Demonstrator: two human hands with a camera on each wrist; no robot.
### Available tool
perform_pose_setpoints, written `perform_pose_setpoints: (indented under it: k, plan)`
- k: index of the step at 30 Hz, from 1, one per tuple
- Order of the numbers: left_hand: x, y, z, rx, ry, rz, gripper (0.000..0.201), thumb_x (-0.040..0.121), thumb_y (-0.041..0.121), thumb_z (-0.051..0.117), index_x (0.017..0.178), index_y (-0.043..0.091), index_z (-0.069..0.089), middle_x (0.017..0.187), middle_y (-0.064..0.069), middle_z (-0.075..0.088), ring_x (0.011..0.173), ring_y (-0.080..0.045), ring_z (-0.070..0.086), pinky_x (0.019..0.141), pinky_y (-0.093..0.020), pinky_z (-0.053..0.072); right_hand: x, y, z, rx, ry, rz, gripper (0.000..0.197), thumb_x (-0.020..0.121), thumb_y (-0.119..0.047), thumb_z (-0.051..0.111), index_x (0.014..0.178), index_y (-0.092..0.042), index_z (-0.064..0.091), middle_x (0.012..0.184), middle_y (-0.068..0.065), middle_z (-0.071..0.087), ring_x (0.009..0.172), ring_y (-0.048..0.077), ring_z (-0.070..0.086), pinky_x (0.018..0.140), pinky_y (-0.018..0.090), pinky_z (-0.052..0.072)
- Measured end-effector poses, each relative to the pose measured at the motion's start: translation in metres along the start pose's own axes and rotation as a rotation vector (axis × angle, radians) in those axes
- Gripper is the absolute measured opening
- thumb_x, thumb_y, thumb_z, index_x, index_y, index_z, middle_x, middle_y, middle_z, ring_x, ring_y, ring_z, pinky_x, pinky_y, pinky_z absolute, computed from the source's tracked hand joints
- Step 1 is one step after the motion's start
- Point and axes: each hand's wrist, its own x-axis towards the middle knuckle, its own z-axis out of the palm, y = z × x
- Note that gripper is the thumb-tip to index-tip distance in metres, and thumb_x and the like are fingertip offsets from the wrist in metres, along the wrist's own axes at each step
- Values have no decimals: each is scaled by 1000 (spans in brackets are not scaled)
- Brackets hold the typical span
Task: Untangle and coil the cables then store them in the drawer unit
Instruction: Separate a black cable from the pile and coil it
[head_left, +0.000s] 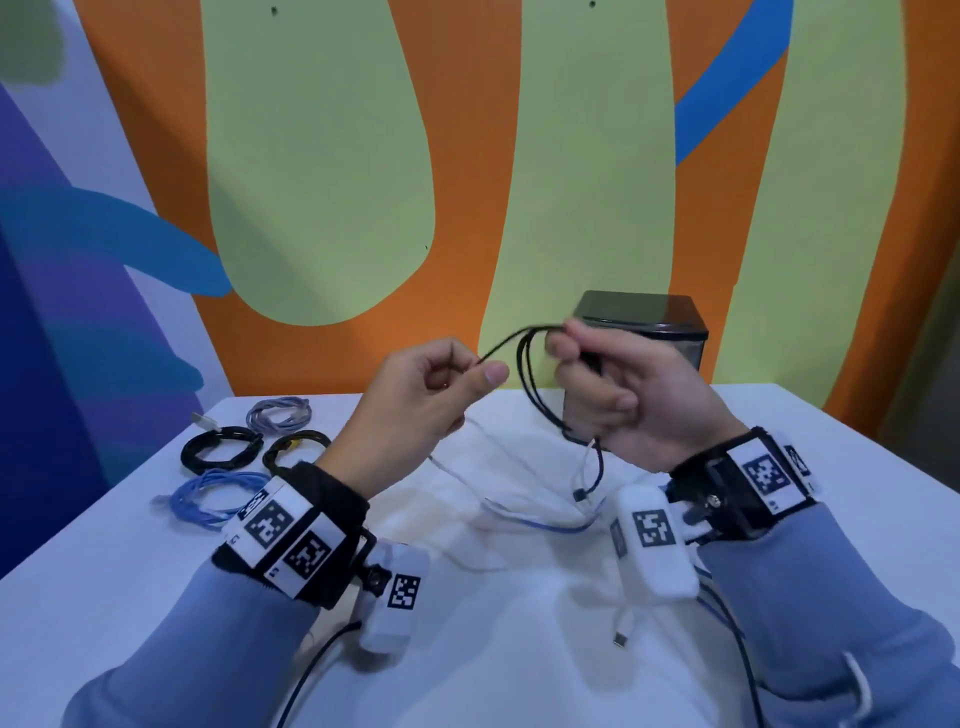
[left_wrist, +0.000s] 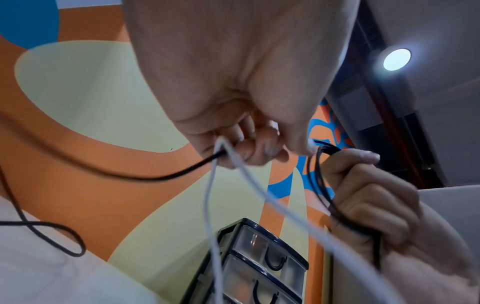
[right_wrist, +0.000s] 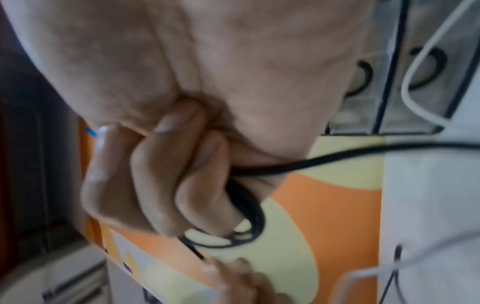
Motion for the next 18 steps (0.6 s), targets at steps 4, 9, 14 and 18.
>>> perform_pose_setpoints:
  k: [4, 9, 14, 18]
  plan:
    - [-4, -10, -2, 227, -295, -173, 27, 102, 25, 71, 92, 0, 68, 62, 3, 62, 56, -11, 53, 58, -22, 46, 0, -10, -5, 221, 39, -328, 41, 116, -26, 25, 125, -8, 61, 56, -7, 54, 38, 6, 29, 49, 19, 24]
    - [-8, -14, -4, 510, -554, -286, 15, 104, 22, 67, 96, 14, 76, 87, -10, 76, 63, -12, 60, 63, -27, 49, -3, -23, -20, 415, 130, -595, 47, 116, -25, 26, 157, -4, 36, 116, 2, 77, 85, 6, 71, 74, 14, 52]
    - [-13, 2, 5, 485, -599, -161, 23, 110, 31, 58, 106, 24, 79, 87, 9, 73, 80, -7, 67, 86, -29, 53, 9, -10, -17, 186, 386, -640, 45, 116, -19, 29, 155, 2, 29, 132, 19, 70, 125, 28, 68, 95, 28, 55]
    - [-22, 19, 18, 331, -585, -4, 23, 111, 28, 57, 112, 20, 78, 75, 6, 66, 70, -14, 59, 80, -38, 53, 19, 7, -6, -210, 481, -511, 37, 116, -16, 28, 151, -7, 35, 112, 16, 78, 108, 29, 75, 90, 31, 58]
